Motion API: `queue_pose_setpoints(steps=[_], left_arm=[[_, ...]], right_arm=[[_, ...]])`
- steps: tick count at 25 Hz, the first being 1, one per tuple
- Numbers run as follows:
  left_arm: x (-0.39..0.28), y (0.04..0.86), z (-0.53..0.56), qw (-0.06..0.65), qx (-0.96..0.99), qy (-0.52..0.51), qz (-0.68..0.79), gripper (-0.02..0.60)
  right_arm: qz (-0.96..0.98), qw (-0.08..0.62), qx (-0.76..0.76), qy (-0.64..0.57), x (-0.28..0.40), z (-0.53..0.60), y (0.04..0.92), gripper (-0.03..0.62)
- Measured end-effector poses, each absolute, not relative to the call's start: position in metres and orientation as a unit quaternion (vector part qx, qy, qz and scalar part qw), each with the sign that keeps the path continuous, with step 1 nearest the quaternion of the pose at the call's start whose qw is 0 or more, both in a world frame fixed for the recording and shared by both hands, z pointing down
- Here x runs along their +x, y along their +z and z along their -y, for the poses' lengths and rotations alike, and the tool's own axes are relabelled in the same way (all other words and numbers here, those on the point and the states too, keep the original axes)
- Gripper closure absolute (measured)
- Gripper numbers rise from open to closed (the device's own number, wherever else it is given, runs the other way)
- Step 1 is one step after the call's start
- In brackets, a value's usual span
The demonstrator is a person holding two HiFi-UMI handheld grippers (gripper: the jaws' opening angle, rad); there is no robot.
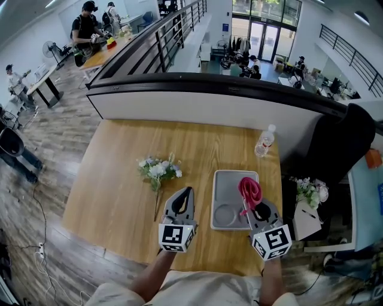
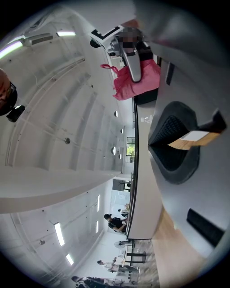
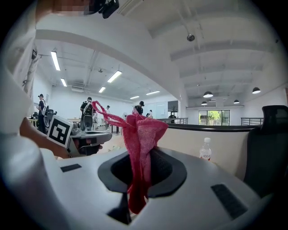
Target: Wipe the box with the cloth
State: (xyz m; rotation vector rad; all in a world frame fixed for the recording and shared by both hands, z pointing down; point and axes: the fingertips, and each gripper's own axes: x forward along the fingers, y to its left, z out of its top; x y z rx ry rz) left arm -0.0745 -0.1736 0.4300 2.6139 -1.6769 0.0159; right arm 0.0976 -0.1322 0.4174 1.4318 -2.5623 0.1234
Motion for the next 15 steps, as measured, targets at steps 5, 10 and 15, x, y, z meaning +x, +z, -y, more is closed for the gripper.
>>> queue_pose_setpoints(steps=[5,10,15], left_arm=[[-0.077,0.425,0.174,0.015,0.841,0.003,0.540,0.568],[-0.081,0.424,0.176,0.014,0.839,0.003,0.543,0.568],[-0.083,0.423,0.175,0.012,0.838,0.003,0.545,0.568]], right_arm=[[0.854,0.073,0.515,0.028,0.106,0.137,0.406,0.531],[0.837,0.018,0.545,0.045,0.120,0.140,0.394,0.531],[0.816,-0.008,0.577,0.036,0.134,0.142,0.386,0.531]])
